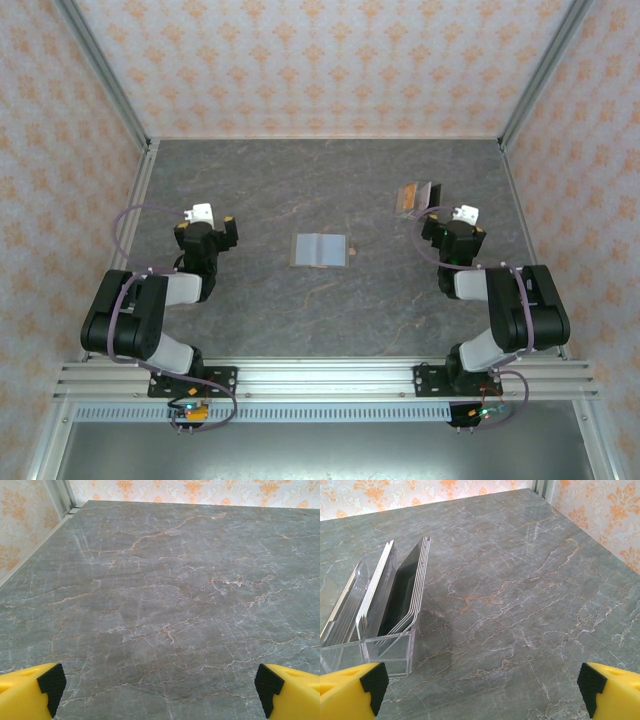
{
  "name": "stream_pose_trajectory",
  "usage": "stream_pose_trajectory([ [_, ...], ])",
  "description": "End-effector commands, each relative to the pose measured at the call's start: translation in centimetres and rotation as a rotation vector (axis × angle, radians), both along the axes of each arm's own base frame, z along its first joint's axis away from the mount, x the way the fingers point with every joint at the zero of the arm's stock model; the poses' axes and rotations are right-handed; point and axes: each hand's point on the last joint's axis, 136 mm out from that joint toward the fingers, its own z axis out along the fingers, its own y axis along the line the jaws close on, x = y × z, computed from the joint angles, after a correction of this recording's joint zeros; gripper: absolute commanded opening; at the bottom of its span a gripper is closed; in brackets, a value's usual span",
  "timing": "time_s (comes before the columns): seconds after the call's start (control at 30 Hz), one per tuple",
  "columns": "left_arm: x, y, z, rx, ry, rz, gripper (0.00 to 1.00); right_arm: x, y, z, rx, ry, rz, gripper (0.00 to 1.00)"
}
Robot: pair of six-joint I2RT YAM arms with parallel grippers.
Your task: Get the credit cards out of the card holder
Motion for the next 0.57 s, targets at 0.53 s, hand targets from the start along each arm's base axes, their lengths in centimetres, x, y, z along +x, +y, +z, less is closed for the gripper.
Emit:
stream_pose_trajectory([
  [0.53,0.45,0.26,0.49,0.032,-0.001,0.016,1.00,0.43,0.12,0.45,0.019,-0.017,0.005,0.99],
])
